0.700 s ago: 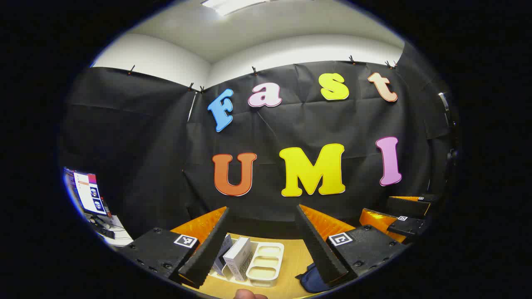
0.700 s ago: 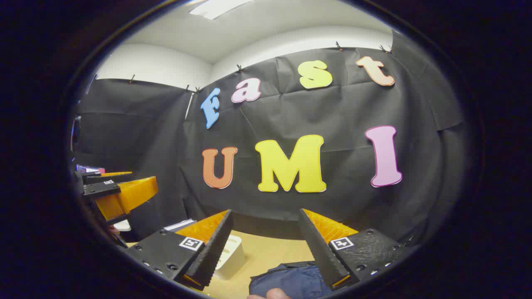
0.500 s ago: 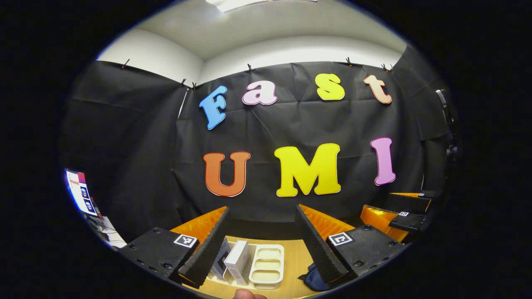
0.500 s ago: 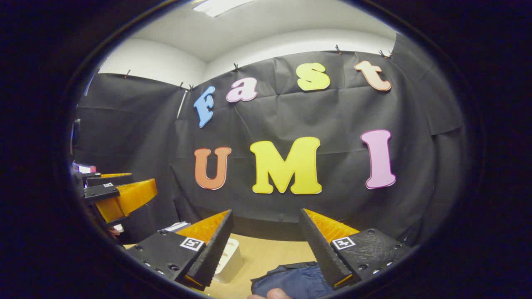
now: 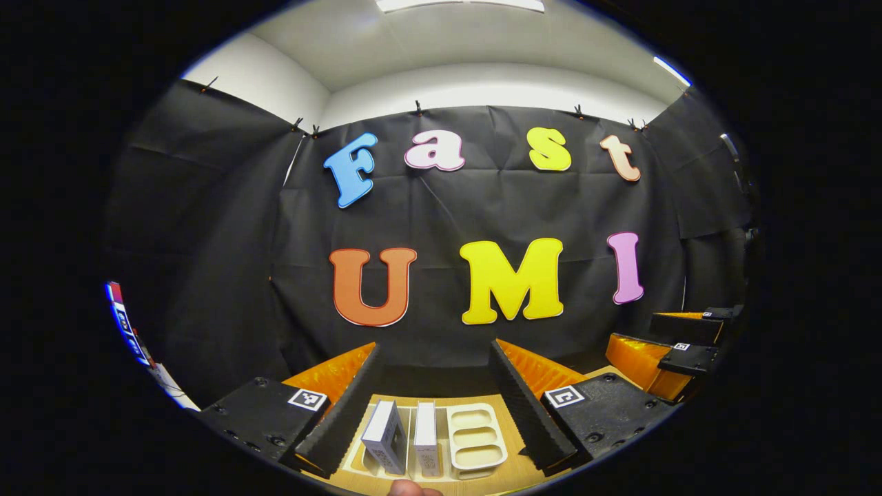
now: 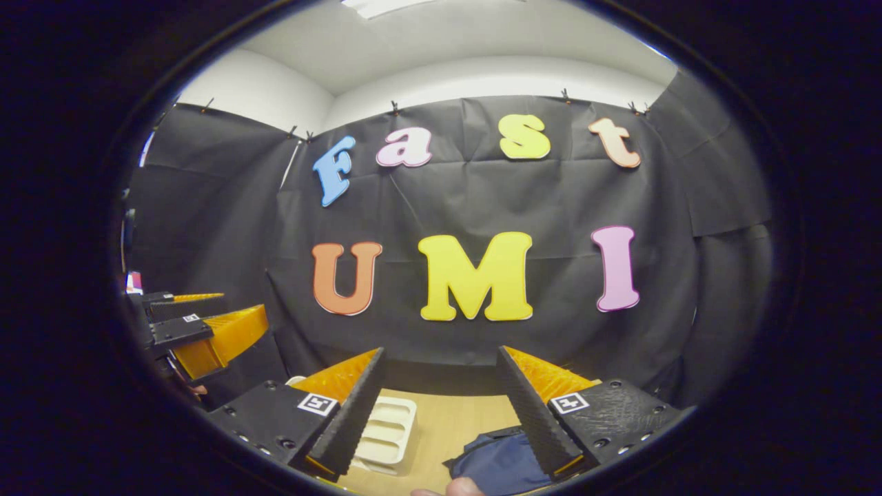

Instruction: Open the schoolbag, grab two books from the bookshelf and put them into the schoolbag.

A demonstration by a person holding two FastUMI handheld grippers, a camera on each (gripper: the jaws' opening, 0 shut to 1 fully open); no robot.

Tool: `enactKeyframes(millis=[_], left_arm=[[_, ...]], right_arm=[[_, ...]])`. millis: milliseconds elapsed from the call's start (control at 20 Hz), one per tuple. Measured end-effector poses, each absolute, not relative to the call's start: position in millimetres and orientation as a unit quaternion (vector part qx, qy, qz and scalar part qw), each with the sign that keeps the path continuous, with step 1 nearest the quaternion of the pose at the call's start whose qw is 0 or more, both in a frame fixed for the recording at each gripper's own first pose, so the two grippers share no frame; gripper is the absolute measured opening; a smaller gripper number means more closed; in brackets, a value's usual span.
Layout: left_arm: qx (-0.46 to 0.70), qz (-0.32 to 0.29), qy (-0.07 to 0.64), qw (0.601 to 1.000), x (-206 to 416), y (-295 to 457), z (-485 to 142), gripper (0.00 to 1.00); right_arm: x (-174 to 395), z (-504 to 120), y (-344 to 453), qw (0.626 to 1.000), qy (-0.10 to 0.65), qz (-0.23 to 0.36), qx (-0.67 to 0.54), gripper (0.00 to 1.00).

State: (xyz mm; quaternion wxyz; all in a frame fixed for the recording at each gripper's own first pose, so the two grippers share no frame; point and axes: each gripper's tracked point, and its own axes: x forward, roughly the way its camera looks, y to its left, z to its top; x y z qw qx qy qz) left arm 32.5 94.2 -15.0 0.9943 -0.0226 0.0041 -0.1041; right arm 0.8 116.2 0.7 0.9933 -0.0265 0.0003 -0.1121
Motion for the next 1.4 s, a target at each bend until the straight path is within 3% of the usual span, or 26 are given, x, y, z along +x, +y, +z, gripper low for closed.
enactKeyframes(millis=[650, 800, 900, 1100, 1400], left_arm=[[-0.024, -0.153, 0.016, 0.988, 22.3, 85.2, -41.3, 0.99], [-0.040, -0.149, 0.021, 0.988, 19.8, 80.6, -45.9, 0.98], [-0.044, -0.145, 0.024, 0.988, 20.2, 83.7, -47.3, 0.98], [-0.026, -0.139, 0.031, 0.990, 25.1, 93.0, -56.3, 0.98], [-0.020, -0.126, 0.044, 0.991, 25.0, 101.6, -67.0, 0.98]], right_arm=[[-40.6, -57.7, 78.9, 0.977, 0.083, -0.194, -0.041, 0.96], [-43.9, -100.7, 66.1, 0.969, 0.144, -0.194, -0.053, 0.93], [-44.2, -141.3, 62.4, 0.959, 0.203, -0.187, -0.057, 0.98], [-38.5, -208.5, 60.1, 0.941, 0.286, -0.166, -0.079, 0.99], [-38.4, -329.2, 40.9, 0.888, 0.425, -0.142, -0.103, 0.96]])
